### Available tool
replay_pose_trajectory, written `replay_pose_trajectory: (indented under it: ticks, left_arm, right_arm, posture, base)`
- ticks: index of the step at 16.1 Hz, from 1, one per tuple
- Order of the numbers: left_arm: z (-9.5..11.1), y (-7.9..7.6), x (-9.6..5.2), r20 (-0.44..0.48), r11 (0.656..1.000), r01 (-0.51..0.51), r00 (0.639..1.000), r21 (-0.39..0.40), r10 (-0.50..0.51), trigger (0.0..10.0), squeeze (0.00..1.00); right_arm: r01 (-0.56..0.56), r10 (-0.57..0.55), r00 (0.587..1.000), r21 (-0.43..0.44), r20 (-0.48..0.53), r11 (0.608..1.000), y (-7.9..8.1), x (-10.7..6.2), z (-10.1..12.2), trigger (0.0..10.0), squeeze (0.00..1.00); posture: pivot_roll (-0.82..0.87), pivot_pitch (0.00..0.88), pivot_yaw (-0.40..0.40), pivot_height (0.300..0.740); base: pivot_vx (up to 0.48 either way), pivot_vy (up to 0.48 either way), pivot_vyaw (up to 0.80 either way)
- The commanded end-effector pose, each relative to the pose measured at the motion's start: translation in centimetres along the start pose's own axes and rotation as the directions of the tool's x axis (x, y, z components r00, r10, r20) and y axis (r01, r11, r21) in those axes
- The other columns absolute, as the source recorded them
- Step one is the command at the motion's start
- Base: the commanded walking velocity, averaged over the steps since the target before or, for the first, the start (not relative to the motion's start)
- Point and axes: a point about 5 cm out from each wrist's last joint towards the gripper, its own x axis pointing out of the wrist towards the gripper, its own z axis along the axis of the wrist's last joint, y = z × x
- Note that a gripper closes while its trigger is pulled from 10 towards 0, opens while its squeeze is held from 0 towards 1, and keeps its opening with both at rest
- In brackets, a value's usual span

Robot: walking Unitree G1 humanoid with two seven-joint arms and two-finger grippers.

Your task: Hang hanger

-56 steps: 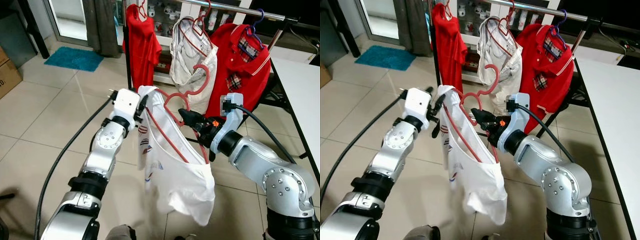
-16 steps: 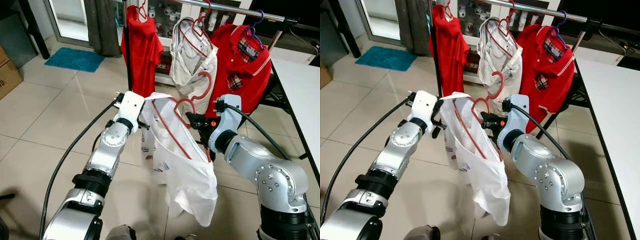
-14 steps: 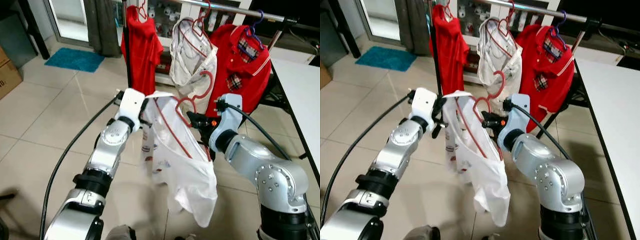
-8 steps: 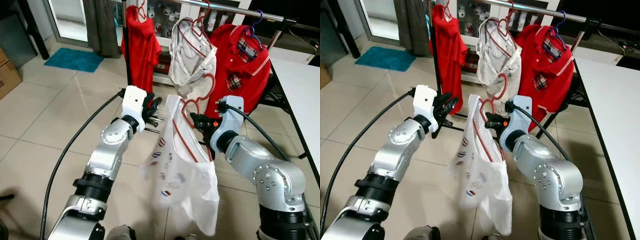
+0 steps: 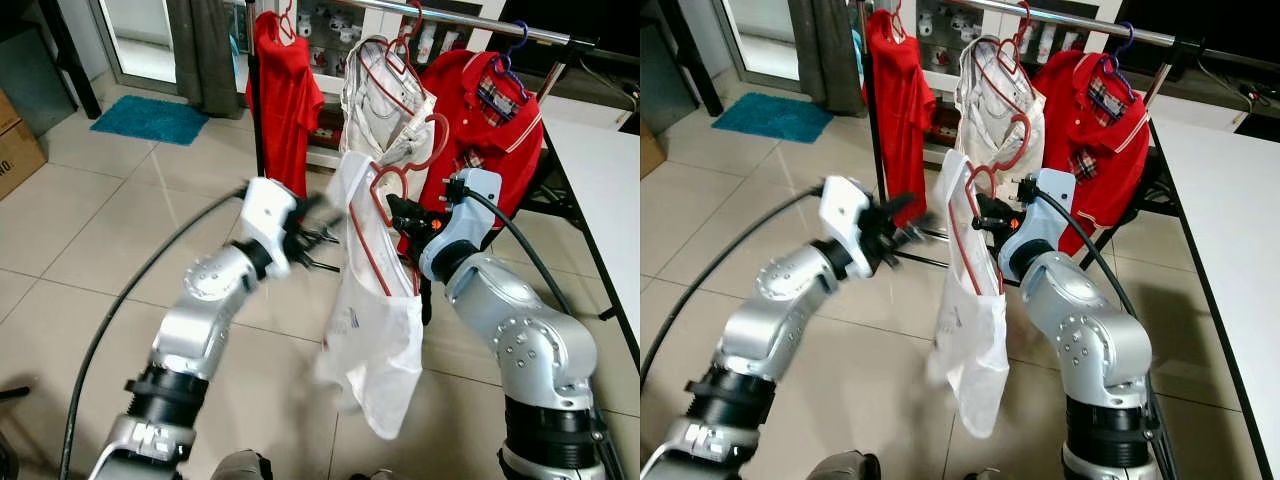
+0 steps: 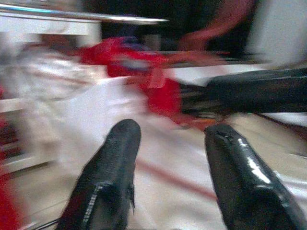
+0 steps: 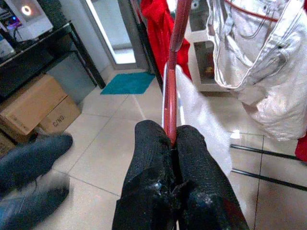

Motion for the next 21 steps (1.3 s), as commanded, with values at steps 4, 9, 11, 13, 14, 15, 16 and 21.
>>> replay_pose_trajectory:
  ticks: [4, 9, 11, 13, 14, 15, 16, 21]
  left_arm:
    - [-0.5, -2.7, 0.8, -0.094, 0.911, 0.407, 0.907, -0.060, -0.411, 10.0, 0.78]
    - [-1.2, -2.9, 0.3, -0.189, 0.822, 0.554, 0.800, -0.130, -0.569, 10.0, 0.00]
    - [-1.2, -2.8, 0.1, -0.201, 0.817, 0.562, 0.792, -0.131, -0.577, 10.0, 0.00]
    - [-1.4, -2.8, -0.1, -0.202, 0.821, 0.557, 0.796, -0.126, -0.571, 8.2, 0.00]
    - [-1.6, -2.9, -0.2, -0.205, 0.821, 0.556, 0.795, -0.132, -0.571, 6.1, 0.00]
    - [-1.7, -2.9, -0.2, -0.206, 0.821, 0.555, 0.795, -0.134, -0.571, 6.1, 0.00]
    - [-2.0, -2.9, -0.1, -0.217, 0.828, 0.547, 0.799, -0.124, -0.561, 3.0, 0.00]
    - [-2.1, -2.7, 0.2, -0.223, 0.837, 0.537, 0.807, -0.107, -0.547, 0.0, 0.00]
  right_arm:
    - [-0.093, 0.094, 0.995, -0.052, 0.017, 0.994, 1.5, 0.8, 1.3, 10.0, 0.00]
    - [-0.118, 0.119, 0.993, -0.034, 0.020, 0.992, 2.0, 1.0, 1.5, 10.0, 0.00]
    - [-0.116, 0.117, 0.993, -0.035, 0.019, 0.993, 1.9, 0.9, 1.5, 10.0, 0.00]
    - [-0.116, 0.117, 0.993, -0.035, 0.019, 0.993, 1.8, 0.9, 1.5, 10.0, 0.00]
    - [-0.120, 0.120, 0.993, -0.034, 0.020, 0.992, 1.9, 1.0, 1.5, 10.0, 0.00]
    - [-0.121, 0.121, 0.992, -0.034, 0.020, 0.992, 1.9, 1.0, 1.5, 10.0, 0.00]
    - [-0.130, 0.130, 0.991, -0.032, 0.024, 0.991, 2.0, 1.1, 1.6, 10.0, 0.00]
    - [-0.146, 0.146, 0.989, -0.028, 0.030, 0.989, 2.2, 1.1, 1.8, 10.0, 0.00]
  posture:
    - [0.00, 0.041, -0.049, 0.740]
    - [0.00, 0.038, -0.038, 0.740]
    - [-0.01, 0.037, -0.038, 0.740]
    - [0.00, 0.036, -0.044, 0.740]
    - [0.00, 0.035, -0.046, 0.740]
    - [0.00, 0.035, -0.046, 0.740]
    - [0.00, 0.029, -0.043, 0.740]
    - [0.00, 0.038, -0.046, 0.740]
  base:
    - [0.000, 0.000, 0.00]
    - [0.000, 0.000, 0.00]
    - [0.000, 0.000, 0.00]
    - [0.000, 0.000, 0.00]
    - [0.000, 0.000, 0.00]
    - [0.000, 0.000, 0.00]
    - [0.000, 0.000, 0.00]
    - [0.000, 0.000, 0.00]
